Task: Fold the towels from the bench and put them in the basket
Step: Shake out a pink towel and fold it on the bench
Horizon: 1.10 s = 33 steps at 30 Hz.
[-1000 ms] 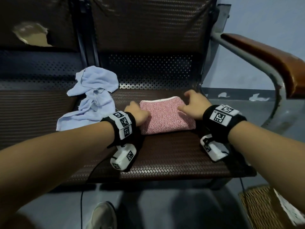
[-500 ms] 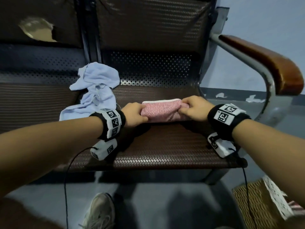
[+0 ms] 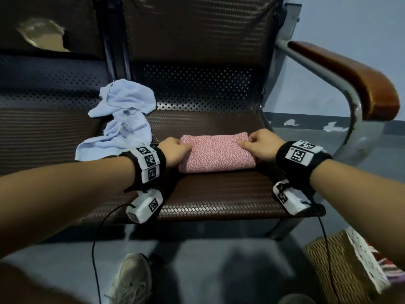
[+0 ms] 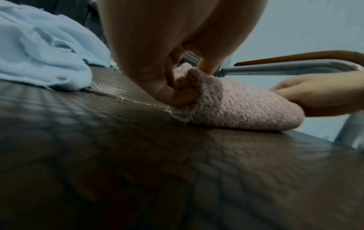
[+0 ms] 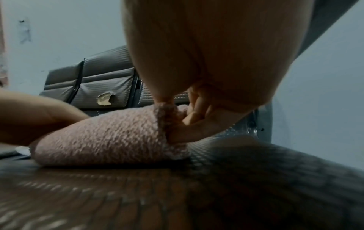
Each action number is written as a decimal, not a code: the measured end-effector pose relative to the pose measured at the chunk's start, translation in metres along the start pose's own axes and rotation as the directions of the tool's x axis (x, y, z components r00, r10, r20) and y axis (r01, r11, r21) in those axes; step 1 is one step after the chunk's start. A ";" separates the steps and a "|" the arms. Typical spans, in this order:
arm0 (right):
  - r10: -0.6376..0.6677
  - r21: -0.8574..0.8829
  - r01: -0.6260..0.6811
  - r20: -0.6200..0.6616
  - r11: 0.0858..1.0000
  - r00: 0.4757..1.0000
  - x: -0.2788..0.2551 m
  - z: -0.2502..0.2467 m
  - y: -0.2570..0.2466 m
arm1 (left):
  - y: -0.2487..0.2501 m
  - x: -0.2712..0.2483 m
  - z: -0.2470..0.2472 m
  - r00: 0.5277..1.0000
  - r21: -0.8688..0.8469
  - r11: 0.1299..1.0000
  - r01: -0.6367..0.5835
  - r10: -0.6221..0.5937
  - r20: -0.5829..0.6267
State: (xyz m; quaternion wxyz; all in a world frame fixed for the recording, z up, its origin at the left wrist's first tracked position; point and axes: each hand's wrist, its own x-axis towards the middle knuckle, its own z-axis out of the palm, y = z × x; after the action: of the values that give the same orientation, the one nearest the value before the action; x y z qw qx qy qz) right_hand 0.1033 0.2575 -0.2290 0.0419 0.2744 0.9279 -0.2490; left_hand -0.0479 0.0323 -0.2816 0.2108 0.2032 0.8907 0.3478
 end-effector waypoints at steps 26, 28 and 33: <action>-0.260 0.150 0.270 -0.083 0.951 0.962 -0.089 -0.073 0.006 | 0.140 -0.068 -0.002 0.711 -0.235 0.675 -0.700 0.691 -0.130; -0.232 0.323 0.268 -0.146 0.908 0.962 -0.115 -0.090 0.025 | 0.178 -0.087 0.014 0.651 -0.297 0.588 -0.752 0.732 -0.198; -0.072 0.583 0.287 -0.363 0.760 0.929 -0.199 -0.117 0.095 | 0.263 -0.141 0.083 0.534 -0.577 0.356 -0.735 0.828 -0.170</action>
State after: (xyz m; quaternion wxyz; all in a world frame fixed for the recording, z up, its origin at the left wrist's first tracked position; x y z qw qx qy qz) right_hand 0.3288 0.2865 -0.1257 -0.2264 0.2176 0.8082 -0.4982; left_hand 0.1685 0.1827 -0.1189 0.1371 0.5526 0.5102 0.6447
